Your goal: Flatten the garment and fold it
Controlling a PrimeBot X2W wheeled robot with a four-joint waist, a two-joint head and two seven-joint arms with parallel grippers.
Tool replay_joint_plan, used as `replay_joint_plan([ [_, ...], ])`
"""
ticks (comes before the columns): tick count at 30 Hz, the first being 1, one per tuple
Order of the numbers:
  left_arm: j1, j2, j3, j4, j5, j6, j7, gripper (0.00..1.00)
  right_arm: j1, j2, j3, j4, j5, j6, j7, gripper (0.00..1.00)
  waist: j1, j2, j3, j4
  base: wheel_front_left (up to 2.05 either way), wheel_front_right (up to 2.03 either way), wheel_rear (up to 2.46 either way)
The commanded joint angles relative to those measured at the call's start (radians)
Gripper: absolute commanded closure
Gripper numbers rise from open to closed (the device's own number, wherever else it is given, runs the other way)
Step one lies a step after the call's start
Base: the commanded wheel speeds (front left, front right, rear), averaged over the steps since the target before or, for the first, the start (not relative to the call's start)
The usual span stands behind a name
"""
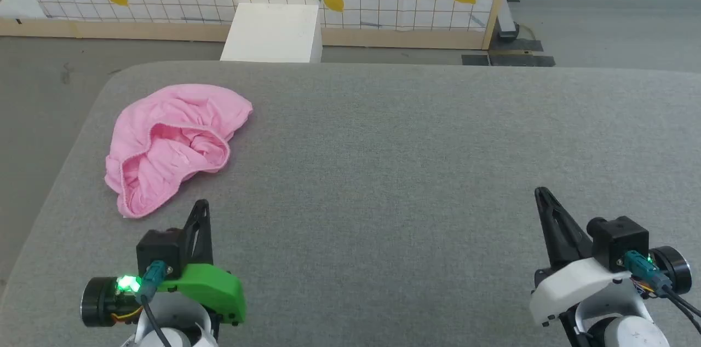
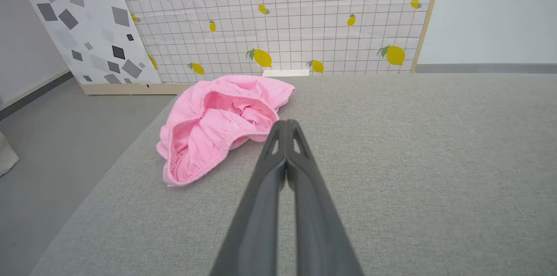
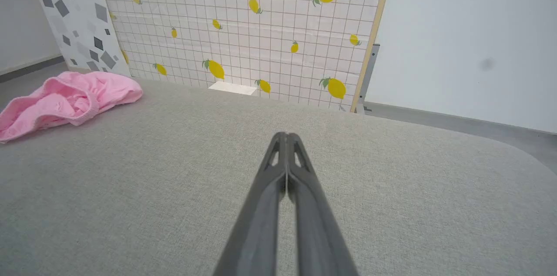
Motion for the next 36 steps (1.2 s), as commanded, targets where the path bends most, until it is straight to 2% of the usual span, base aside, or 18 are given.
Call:
replay_joint_plan([
  [1, 0.013, -0.005, 0.003, -0.003, 0.01, -0.001, 0.001, 1.0, 0.009, 0.001, -0.001, -0.005, -0.006, -0.001, 0.0, 1.0, 0.0, 0.0, 0.0, 0.0, 0.0, 0.0, 0.0],
  [31, 0.013, -0.005, 0.003, -0.003, 0.01, -0.001, 0.001, 1.0, 0.009, 0.001, -0.001, -0.005, -0.006, -0.001, 0.0, 1.0, 0.0, 0.0, 0.0, 0.0, 0.0, 0.0, 0.0],
  [32, 0.0, 0.0, 0.0, 0.0, 0.0, 0.0, 0.0, 0.0, 0.0, 0.0, 0.0, 0.0, 0.0, 0.0, 0.0, 0.0, 0.0, 0.0, 0.0, 0.0, 0.0, 0.0, 0.0],
  [33, 0.0, 0.0, -0.001, 0.0, -0.001, 0.0, 0.0, 1.0, 0.0, 0.0, 0.0, 0.0, 0.001, 0.0, 0.0, 1.0, 0.0, 0.0, 0.0, 0.0, 0.0, 0.0, 0.0],
  [34, 0.0, 0.0, -0.002, 0.0, -0.001, 0.0, 0.0, 0.0, 0.0, 0.0, 0.0, 0.001, 0.001, 0.0, 0.0, 0.0, 0.0, 0.0, 0.0, 0.0, 0.0, 0.0, 0.0],
  [36, 0.0, 0.0, -0.004, 0.002, -0.006, 0.0, -0.004, 0.0, 0.002, 0.0, -0.001, 0.002, 0.006, 0.0, -0.004, 0.0, 0.0, 0.0, 0.0, 0.0, 0.0, 0.0, 0.0],
])
